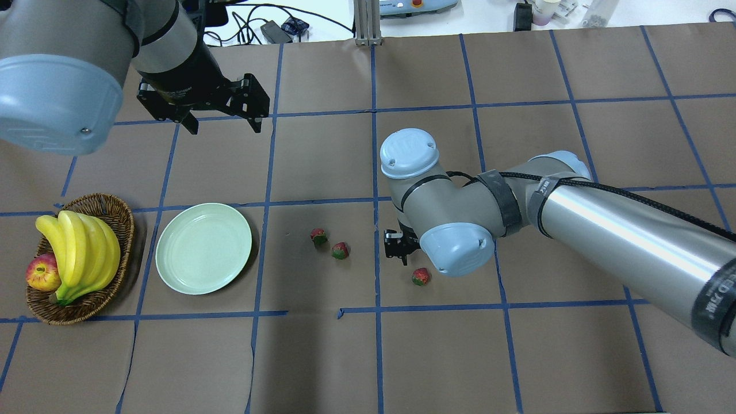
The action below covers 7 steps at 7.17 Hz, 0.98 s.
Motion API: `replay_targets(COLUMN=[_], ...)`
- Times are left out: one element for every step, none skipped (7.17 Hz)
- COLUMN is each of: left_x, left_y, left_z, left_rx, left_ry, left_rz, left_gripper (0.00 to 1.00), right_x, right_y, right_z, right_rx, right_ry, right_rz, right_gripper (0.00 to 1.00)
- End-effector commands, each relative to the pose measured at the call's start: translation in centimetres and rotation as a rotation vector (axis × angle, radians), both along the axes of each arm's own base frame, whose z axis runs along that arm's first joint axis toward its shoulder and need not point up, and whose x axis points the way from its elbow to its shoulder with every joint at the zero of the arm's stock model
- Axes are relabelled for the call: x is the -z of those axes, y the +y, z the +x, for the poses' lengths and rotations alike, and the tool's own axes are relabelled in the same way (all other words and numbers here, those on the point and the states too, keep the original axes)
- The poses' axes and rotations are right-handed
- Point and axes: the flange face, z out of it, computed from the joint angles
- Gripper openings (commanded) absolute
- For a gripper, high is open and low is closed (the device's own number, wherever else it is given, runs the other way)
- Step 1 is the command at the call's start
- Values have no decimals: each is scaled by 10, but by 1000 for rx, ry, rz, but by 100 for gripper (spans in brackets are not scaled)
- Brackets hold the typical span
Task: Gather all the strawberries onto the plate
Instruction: 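Reach the right gripper to the last strawberry and grasp it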
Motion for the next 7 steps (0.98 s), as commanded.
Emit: replay_targets(left_x=[1,1,2,3,3,3,3], left_y=[0,0,-1,-1,-1,-1,-1], left_z=[0,0,0,0,0,0,0], left_rx=[0,0,0,0,0,0,0], left_ry=[-1,-1,-1,-1,-1,-1,-1], left_rz=[2,2,5,8,8,8,8], left_gripper=[100,100,100,100,100,100,100], right_x=[6,9,19,31,34,32,32], right_y=[3,4,14,23,27,24,25], right_z=[2,5,3,0,-2,-1,-1], right_rx=[9,20,21,21,18,21,19], right_ry=[-38,-75,-82,-106,-108,-112,-111], right_rz=[20,27,43,-16,-21,-28,-25], right_gripper=[97,97,94,90,88,80,59])
